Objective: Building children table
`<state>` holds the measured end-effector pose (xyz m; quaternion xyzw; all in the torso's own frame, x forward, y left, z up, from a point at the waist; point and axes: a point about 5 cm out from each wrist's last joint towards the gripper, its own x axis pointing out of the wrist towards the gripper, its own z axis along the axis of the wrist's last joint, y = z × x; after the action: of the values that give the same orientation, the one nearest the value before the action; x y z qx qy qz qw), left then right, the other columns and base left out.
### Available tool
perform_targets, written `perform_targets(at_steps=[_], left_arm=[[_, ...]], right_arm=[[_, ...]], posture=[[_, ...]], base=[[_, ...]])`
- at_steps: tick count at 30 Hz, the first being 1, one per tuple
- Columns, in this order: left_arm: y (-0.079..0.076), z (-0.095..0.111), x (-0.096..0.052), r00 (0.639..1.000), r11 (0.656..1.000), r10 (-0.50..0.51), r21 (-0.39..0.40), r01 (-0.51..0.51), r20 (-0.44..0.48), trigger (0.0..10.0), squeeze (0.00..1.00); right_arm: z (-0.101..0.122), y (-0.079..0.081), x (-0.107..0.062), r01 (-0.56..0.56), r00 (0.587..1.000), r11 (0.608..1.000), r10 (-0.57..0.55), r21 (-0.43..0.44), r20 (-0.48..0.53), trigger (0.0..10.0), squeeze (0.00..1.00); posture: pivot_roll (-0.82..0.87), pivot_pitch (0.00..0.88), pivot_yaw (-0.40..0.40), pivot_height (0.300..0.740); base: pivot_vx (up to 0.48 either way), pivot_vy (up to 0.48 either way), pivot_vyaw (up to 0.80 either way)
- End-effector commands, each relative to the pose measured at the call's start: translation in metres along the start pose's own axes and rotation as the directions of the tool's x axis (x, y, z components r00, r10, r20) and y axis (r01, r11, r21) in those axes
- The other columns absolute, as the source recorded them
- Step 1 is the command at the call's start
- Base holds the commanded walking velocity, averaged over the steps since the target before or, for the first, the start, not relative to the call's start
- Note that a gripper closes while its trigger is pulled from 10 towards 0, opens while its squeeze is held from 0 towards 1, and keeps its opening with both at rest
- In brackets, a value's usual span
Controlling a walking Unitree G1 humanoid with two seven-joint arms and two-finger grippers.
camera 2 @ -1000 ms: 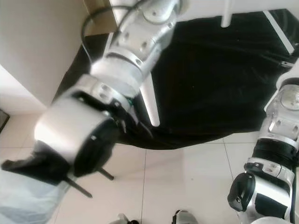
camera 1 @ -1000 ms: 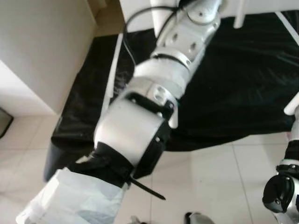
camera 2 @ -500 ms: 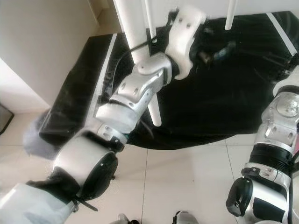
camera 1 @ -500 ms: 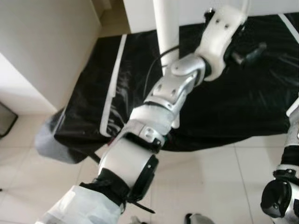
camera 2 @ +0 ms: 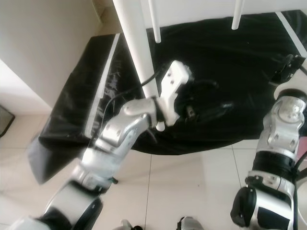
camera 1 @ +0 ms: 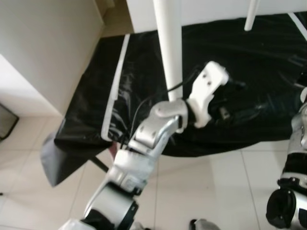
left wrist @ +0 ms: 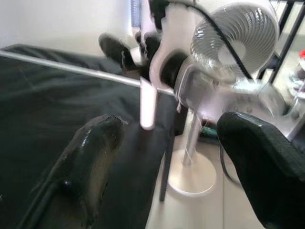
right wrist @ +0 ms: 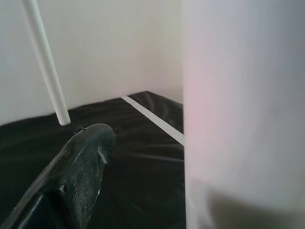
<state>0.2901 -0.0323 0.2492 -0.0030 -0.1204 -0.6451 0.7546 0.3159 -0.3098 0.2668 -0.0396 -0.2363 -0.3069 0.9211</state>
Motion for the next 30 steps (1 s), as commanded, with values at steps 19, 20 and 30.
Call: perform_targets(at_steps=[19,20,30], left_arm=[[0.031,-0.022,-0.081,0.973,0.99,-0.125,0.046,0.136,-0.194,10.0,0.0],[0.031,-0.021,-0.079,0.972,0.989,-0.126,0.046,0.137,-0.199,10.0,0.0],[0.041,-0.02,-0.077,0.969,0.984,-0.137,0.086,0.158,-0.208,10.0,0.0]], right_arm=[[0.003,0.021,-0.021,-0.225,0.973,0.97,0.219,0.092,0.075,10.0,0.0],[0.001,0.022,-0.025,-0.244,0.969,0.966,0.238,0.088,0.071,10.0,0.0],[-0.018,0.016,-0.053,-0.312,0.948,0.943,0.316,0.115,-0.019,10.0,0.0]], posture=[[-0.05,0.13,0.062,0.74],[-0.06,0.133,0.066,0.74],[-0.07,0.143,0.071,0.74]], base=[[0.0,0.0,0.0],[0.0,0.0,0.0],[0.0,0.0,0.0]])
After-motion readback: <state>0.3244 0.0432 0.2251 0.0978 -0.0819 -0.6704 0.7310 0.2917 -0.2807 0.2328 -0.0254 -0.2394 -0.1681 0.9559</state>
